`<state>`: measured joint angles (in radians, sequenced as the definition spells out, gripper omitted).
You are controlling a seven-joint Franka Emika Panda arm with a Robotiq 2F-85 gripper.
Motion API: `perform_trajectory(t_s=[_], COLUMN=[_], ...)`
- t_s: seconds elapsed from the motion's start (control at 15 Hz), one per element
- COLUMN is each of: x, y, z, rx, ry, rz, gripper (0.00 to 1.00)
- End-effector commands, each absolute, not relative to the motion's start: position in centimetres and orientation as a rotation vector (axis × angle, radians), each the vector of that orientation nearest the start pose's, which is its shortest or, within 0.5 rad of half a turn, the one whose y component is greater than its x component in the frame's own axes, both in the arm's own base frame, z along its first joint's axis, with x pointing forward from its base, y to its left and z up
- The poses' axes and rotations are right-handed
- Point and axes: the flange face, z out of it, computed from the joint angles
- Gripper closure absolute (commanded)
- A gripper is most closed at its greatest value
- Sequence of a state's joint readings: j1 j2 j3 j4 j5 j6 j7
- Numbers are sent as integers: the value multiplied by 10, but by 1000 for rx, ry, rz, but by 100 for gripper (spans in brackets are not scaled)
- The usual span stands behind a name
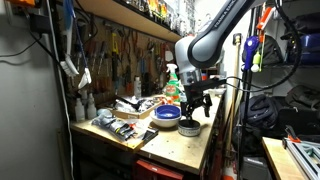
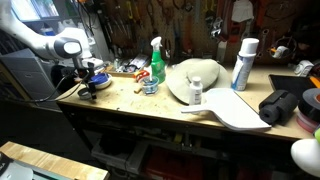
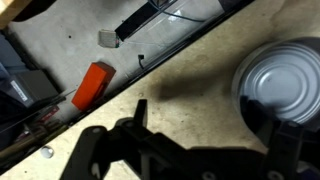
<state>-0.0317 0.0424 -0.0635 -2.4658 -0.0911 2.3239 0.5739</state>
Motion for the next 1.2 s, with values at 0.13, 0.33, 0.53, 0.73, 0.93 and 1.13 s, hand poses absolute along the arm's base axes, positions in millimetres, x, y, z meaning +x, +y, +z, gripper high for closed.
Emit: perform_trajectory(t_s=[0.13,0.33,0.53,0.73,0.93,1.13], x=[458,468,480,479,484,486], y=[-76,-88,-90,-90,-103,-126], z=[261,264,272,275,268,261], rx=[-3078,-3011,-2867,-2894,-2881,-2860], ry=[1311,1525,1616,1612,1697,1824], rz=[227,138,101,100,91,60], gripper=[0,0,0,0,0,0])
